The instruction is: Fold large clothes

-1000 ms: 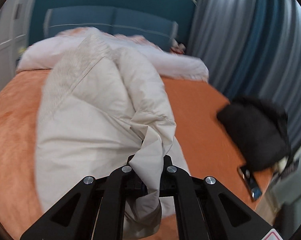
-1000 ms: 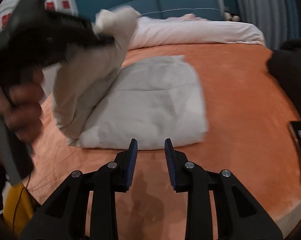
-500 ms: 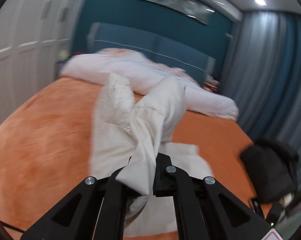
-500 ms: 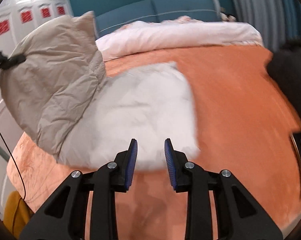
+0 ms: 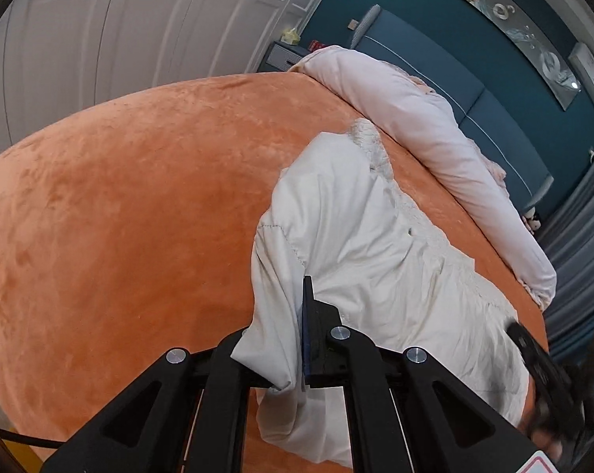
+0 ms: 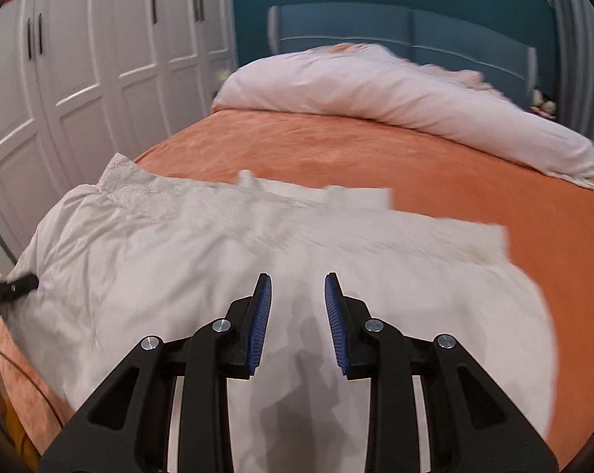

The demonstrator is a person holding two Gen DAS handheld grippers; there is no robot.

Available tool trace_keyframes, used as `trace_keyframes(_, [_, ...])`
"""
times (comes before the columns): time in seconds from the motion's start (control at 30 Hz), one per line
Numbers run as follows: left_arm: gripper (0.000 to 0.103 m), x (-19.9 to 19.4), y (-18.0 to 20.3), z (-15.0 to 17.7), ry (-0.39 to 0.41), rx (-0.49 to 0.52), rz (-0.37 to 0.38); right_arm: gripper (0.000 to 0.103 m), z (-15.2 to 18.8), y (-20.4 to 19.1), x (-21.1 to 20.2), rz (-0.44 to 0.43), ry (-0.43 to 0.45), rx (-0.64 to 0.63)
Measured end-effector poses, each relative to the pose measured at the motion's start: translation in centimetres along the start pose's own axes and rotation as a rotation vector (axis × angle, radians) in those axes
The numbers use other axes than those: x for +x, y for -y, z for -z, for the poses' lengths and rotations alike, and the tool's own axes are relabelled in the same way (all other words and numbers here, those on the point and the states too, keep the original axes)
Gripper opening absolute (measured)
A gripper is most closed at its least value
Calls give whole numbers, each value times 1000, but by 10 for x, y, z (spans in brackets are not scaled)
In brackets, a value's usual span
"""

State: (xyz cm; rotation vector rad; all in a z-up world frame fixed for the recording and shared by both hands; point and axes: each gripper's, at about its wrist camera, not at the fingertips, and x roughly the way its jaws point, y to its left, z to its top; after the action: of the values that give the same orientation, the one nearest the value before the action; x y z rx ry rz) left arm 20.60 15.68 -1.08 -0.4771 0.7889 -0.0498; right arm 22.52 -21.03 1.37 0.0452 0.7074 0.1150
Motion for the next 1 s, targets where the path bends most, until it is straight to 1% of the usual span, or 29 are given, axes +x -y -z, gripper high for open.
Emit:
trace_keyframes(0.1, [3,-2,5,7,3,40,-14,28,-2,-19,42,-31,-78,25])
trace_keyframes(0.17, [2,1,8,3,1,52,-23,28,7,-35,65,-13,-111,7])
trace_keyframes(0.27, [3,4,6,1,-11,53,-34,28,15,-55,75,50,-95,-43])
trace_keyframes(0.47, [3,10,2,-2,-32,30,-44,28,18,-60,84,62,-97,-52])
trace_keyframes(0.6, [4,15,3,-3,-37,44,-73,28,21,-68,88,93,-79,-88])
trace_keyframes(0.7, [5,17,5,-2,-43,50,-86,28,21,-66,91,86,-80,-84])
trace_keyframes(0.77, [11,17,8,-2,-48,50,-101,28,21,-67,92,86,-81,-82])
trace_keyframes(0.8, [22,18,10,-3,-56,49,-103,28,21,-67,92,87,-80,-83])
trace_keyframes(0.83, [29,19,11,-2,-64,47,-106,28,21,-67,92,86,-80,-82])
trace_keyframes(0.9, [32,20,16,-1,-69,57,-119,28,21,-67,92,83,-80,-79])
trace_keyframes(1.0, [41,21,24,1,-72,83,-151,28,22,-66,91,78,-77,-71])
